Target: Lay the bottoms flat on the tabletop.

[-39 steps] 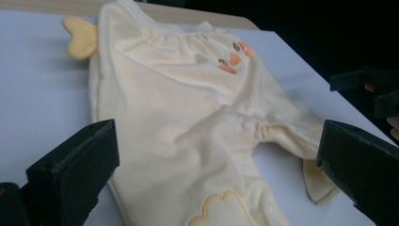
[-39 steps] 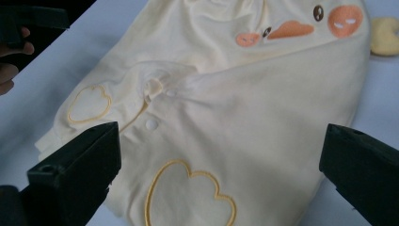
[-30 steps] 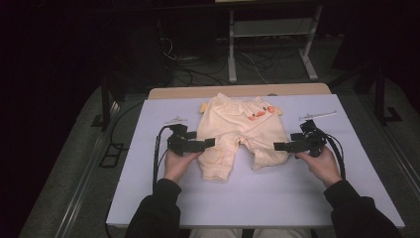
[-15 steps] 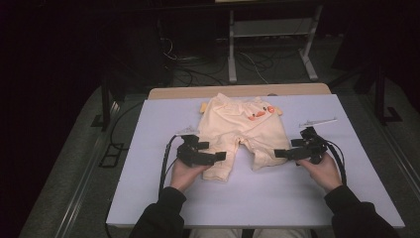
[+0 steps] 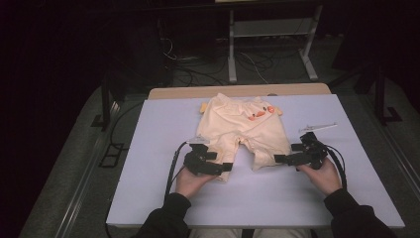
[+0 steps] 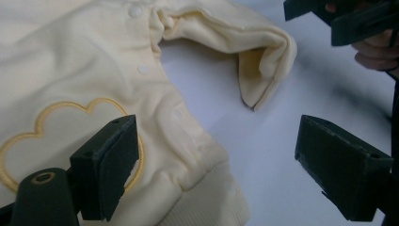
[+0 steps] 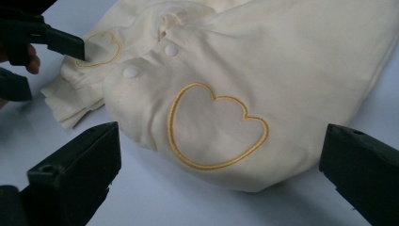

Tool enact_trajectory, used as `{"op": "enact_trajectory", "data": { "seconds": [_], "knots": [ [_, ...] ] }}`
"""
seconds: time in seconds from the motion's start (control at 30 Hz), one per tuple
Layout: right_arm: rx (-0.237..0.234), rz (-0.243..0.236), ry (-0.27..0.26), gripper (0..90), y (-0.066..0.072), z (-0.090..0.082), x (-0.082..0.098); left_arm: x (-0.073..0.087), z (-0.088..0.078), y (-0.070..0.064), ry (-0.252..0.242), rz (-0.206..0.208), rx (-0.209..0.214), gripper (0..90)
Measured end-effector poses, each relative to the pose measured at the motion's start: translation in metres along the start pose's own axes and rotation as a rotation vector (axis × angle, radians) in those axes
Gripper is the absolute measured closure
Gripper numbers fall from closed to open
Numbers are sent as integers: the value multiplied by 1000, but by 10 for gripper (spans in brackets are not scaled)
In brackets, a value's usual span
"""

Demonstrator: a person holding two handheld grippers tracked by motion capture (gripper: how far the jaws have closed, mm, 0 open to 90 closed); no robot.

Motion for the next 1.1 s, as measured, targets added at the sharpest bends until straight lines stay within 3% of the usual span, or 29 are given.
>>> {"op": "enact_trajectory", "data": {
  "seconds": [0.1,0.23,0.3,0.37,0.43,0.5,0.7,0.8,0.9,1.1],
  "knots": [
    [-4,-2,-4,0,3,-2,1,4,5,-2,26,25,-23,140],
    [9,-2,-10,0,4,-5,4,12,15,-5,75,97,-78,160],
    [11,2,-8,0,3,-7,6,15,19,-7,100,159,-127,203],
    [15,7,-10,0,2,-9,7,18,21,-7,128,230,-218,287],
    [19,10,-9,0,1,-10,9,18,21,-6,133,259,-257,393],
    [20,16,-13,0,0,-12,9,16,20,-3,129,240,-270,482],
    [32,41,2,61,-2,-13,11,13,16,-2,118,206,-240,604],
    [52,62,22,105,-8,-13,15,12,14,0,107,169,-211,622],
    [36,96,39,132,-12,-11,19,10,11,2,92,129,-182,635],
    [35,61,123,160,-14,7,28,6,6,4,58,69,-138,642]
  ]
}}
Point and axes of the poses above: each handheld gripper's, and its own axes: z roughly forward along the jaws, x roughly out of its underside, y roughly to its left, the point moved 8 cm from there along z, roughly forward along the jaws, and after that the axes turned 2 degrees about -y, right-handed, at the moved point
